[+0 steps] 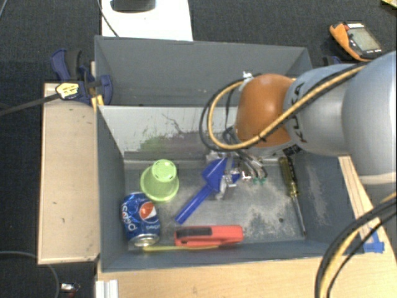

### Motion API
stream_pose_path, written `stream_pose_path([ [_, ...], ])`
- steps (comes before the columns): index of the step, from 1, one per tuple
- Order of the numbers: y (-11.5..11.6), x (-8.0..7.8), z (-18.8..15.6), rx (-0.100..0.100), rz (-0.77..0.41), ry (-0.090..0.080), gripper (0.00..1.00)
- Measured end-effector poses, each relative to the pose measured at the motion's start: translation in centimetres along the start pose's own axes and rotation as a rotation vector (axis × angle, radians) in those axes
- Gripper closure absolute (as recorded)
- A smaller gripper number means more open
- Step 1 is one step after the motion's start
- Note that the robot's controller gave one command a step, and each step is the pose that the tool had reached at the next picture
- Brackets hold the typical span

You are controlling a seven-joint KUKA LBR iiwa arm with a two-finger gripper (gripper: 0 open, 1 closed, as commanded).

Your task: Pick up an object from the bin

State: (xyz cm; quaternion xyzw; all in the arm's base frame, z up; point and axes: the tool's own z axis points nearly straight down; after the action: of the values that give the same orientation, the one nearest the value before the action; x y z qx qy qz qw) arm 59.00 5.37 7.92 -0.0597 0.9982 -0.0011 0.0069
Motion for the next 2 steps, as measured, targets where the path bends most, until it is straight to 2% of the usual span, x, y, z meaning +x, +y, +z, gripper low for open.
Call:
stream_pose_path([
  [1,-0.62,0.12,0.83,-0.005,0.019,0.004,1.00],
  [2,-0.61,0.12,0.83,-0.005,0.019,0.004,1.00],
])
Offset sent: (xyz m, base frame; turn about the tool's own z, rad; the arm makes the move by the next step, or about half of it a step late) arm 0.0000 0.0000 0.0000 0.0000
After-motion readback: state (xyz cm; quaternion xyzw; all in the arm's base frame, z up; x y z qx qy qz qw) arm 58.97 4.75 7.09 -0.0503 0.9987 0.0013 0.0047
